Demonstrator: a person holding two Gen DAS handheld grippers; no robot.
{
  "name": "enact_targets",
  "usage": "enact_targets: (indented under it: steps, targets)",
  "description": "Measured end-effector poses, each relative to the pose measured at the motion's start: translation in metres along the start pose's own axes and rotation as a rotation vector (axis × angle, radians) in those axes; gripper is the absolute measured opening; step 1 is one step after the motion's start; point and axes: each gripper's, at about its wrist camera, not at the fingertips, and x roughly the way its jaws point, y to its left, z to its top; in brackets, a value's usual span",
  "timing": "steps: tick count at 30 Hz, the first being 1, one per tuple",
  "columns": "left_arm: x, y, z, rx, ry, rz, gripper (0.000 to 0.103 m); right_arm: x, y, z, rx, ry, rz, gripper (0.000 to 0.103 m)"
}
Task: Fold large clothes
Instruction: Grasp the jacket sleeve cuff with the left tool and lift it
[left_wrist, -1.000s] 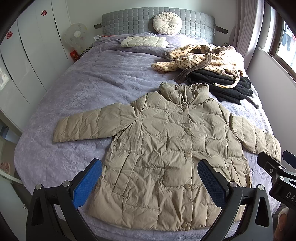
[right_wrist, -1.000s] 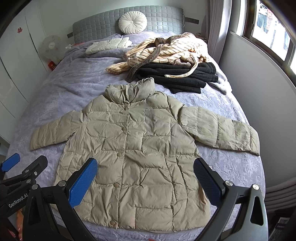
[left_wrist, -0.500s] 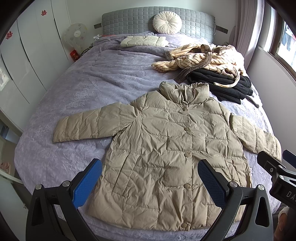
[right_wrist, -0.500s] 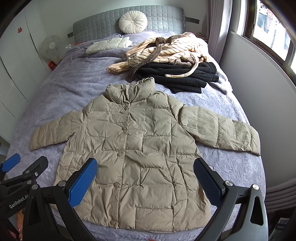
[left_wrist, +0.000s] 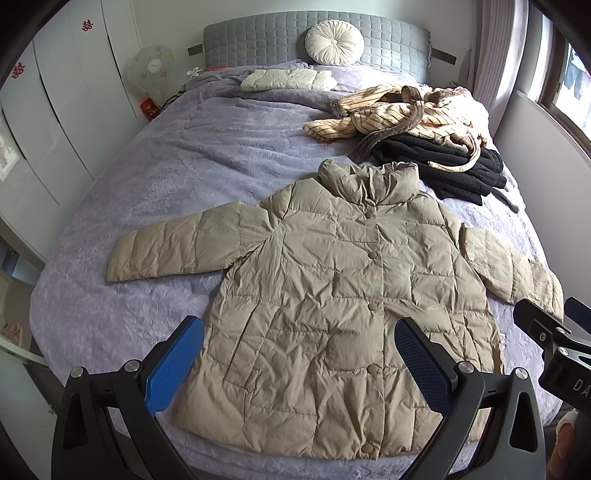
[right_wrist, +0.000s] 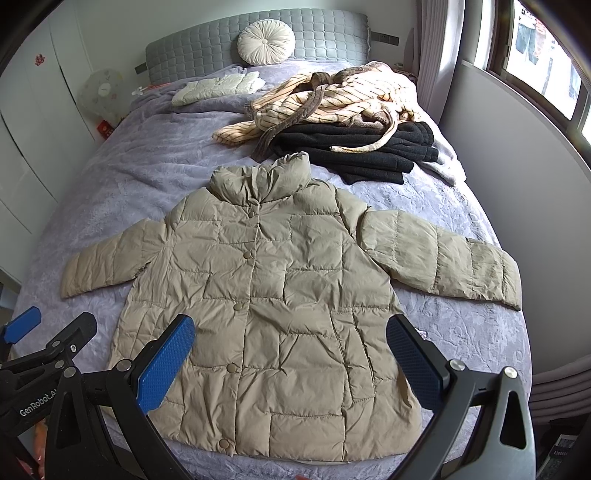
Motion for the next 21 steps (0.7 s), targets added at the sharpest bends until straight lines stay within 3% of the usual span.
enact_targets:
  steps: [10, 11, 12, 13, 14, 15, 16, 17, 21]
  targets:
    - [0.023, 0.006, -0.017, -0.047, 0.047, 0.015, 0.103, 0.013, 0.007, -0.005, -0.03, 0.044, 0.021, 0.103]
    - [0.021, 0.003, -0.017, -0.054, 0.08, 0.015, 0.103, 0.017, 0.006, -0.006, -0.04, 0.053, 0.024, 0.103]
    - [0.02, 0.002, -0.02, -0.084, 0.238, -0.014, 0.103, 0.019, 0.006, -0.006, -0.049, 0.06, 0.027, 0.103]
    - [0.022, 0.005, -0.023, -0.107, 0.253, -0.011, 0.103, 0.023, 0.006, -0.006, -0.062, 0.069, 0.029, 0.103]
    - [0.023, 0.006, -0.022, -0.15, 0.283, -0.06, 0.103, 0.028, 0.0, -0.004, -0.069, 0.073, 0.029, 0.103]
    - [0.026, 0.009, -0.023, -0.186, 0.23, -0.099, 0.103, 0.034, -0.001, -0.003, -0.09, 0.089, 0.029, 0.103]
    - [0.028, 0.014, -0.026, -0.214, 0.245, -0.093, 0.103, 0.038, -0.006, 0.002, -0.094, 0.096, 0.032, 0.103]
    - [0.034, 0.019, -0.028, -0.24, 0.18, -0.112, 0.103, 0.047, -0.004, 0.001, -0.121, 0.115, 0.06, 0.103]
    - [0.048, 0.048, -0.042, -0.319, 0.214, -0.051, 0.103, 0.066, 0.011, -0.004, -0.175, 0.15, 0.12, 0.103]
